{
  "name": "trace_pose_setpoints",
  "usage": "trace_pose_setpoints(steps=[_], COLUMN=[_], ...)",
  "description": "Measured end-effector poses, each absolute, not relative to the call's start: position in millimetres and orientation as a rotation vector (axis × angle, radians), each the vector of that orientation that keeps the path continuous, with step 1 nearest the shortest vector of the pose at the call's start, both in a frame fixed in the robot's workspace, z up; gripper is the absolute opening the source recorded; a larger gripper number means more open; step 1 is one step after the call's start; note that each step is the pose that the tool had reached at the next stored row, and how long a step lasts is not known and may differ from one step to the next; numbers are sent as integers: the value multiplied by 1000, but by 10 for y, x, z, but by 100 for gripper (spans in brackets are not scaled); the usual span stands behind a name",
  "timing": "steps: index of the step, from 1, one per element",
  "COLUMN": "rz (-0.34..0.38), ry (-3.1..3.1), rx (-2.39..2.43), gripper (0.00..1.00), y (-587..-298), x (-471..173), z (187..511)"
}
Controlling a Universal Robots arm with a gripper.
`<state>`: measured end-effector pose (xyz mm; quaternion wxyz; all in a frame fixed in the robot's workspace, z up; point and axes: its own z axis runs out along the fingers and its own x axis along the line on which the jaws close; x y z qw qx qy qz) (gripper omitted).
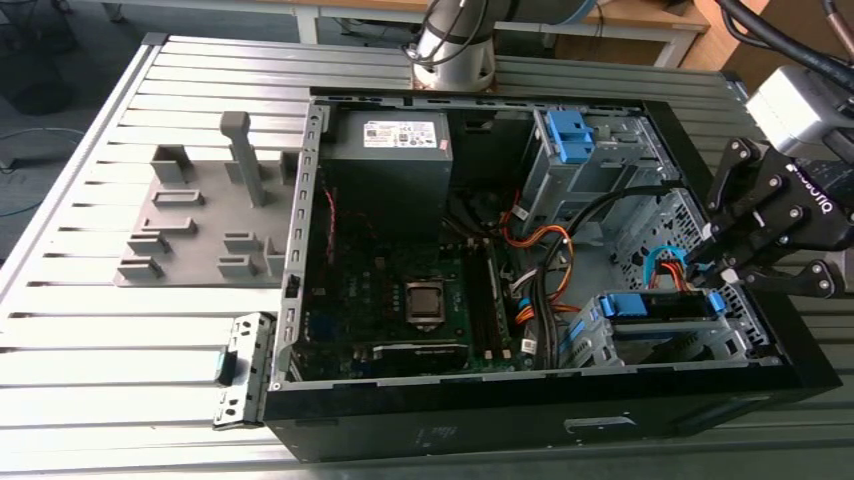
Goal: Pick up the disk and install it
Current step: 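Insert the second disk wire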
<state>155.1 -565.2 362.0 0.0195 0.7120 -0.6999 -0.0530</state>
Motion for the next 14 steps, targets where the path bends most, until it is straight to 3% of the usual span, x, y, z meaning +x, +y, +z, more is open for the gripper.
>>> trace_pose_setpoints(steps=[10,12,14], rz=[-164,-164,-164], ry=[-2172,-2172,-2172], rx=[2209,2209,2209], gripper=[27,16,16], y=[-5652,-5652,-5652], x=[1551,1551,1551], z=[3618,3617,3617])
